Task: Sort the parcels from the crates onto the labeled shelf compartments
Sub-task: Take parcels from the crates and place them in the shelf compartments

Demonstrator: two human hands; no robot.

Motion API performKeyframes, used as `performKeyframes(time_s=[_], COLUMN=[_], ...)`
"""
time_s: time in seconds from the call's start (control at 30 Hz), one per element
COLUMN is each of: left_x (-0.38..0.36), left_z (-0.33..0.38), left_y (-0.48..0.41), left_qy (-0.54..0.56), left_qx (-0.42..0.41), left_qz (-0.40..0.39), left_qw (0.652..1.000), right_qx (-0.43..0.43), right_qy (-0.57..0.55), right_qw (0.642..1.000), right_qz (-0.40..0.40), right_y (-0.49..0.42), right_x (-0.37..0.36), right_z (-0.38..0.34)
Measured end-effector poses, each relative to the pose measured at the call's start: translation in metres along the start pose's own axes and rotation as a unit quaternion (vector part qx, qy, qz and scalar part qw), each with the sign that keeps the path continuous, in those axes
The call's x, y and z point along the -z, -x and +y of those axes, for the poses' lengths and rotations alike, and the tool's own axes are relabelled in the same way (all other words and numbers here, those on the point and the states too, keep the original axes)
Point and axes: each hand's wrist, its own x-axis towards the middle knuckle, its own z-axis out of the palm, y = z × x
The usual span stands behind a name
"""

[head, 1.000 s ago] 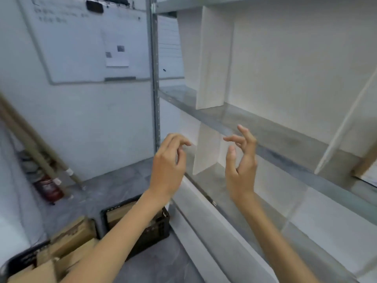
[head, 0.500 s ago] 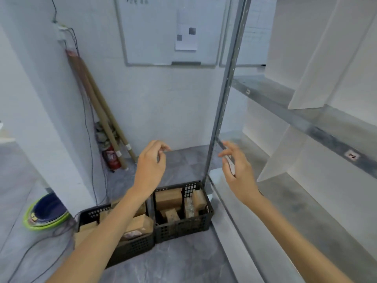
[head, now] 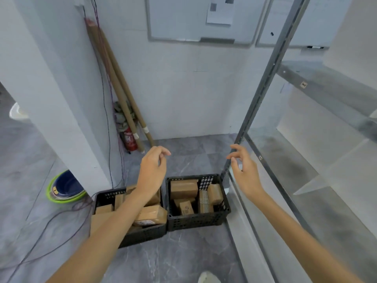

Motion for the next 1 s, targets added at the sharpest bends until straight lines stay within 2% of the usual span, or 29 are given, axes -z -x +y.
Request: performKeyframes(time_s=[0.27, 0.4, 0.73, 0.87, 1.0], left_x=[-0.066, -0.105, -0.179, -0.205, -0.260], left_z=[-0.061, -0.099, -0.197, -0.237, -0.309], left_y=[-0.052, -0.097, -0.199, -0.207, -0.183], left_qy=[-0.004, -0.003, -0.042, -0.050, -0.042], left_qx=[0.098, 0.155, 0.288, 0.322, 0.373], left_qz=[-0.042, -0.058, -0.145, -0.185, -0.230], left_qw=[0.994, 0.986, 0.946, 0.927, 0.898], right_qx=[-0.067, -0.131, -0.253, -0.297, -0.364], right_qy=[0.011, -0.003, 0.013, 0.036, 0.044], right_qw=[0.997, 0.989, 0.952, 0.934, 0.905], right_qz=[-0.042, -0.076, -0.174, -0.194, -0.215], right_y=[-0.080, -0.137, -0.239, -0.255, -0.259], right_x=[-0.047, -0.082, -0.148, -0.176, -0.232], right_z=[0.072, 0.115, 0.200, 0.238, 0.315])
